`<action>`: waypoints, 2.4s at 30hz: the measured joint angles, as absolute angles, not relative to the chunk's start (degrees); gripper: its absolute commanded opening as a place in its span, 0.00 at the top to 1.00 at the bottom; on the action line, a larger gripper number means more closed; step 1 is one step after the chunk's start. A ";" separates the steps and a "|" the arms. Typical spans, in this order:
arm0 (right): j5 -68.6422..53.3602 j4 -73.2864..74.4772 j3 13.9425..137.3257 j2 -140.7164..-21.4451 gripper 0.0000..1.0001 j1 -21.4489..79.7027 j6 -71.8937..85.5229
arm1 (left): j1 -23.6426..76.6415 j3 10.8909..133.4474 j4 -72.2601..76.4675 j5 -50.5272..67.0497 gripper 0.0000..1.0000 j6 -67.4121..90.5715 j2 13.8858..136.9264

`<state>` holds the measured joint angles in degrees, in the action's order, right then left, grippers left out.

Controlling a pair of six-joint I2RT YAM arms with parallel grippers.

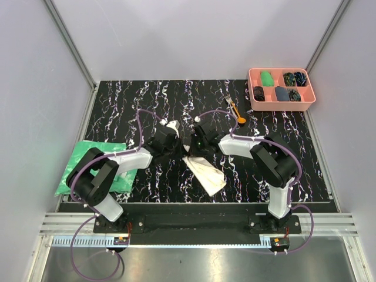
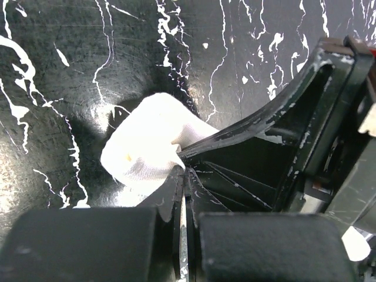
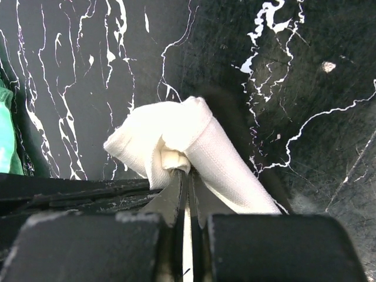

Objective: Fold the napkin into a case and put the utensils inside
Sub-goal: Grasp the top corner of the smaller rectangle folded napkin from the folded napkin.

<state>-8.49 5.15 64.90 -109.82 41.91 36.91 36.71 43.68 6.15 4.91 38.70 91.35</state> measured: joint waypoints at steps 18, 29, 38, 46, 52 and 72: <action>-11.88 -0.27 58.33 -106.54 0.87 41.34 38.59 | 36.42 43.44 6.98 5.37 1.00 39.46 92.86; -18.87 -2.39 55.92 -105.10 0.53 40.10 40.38 | 36.05 42.19 8.27 5.21 0.93 39.09 92.60; -22.68 -2.46 52.42 -102.08 0.64 37.50 40.38 | 36.75 40.49 8.73 6.11 0.77 39.33 90.65; -24.93 -4.56 51.79 -102.85 0.89 37.08 41.23 | 36.86 39.92 8.47 6.13 0.79 39.31 88.07; -25.74 -5.82 51.81 -104.97 0.82 37.01 41.89 | 36.88 40.05 6.85 6.26 0.75 39.27 88.12; -26.28 -5.39 53.41 -106.17 1.00 37.08 44.36 | 40.66 42.17 4.36 3.99 1.00 39.20 87.79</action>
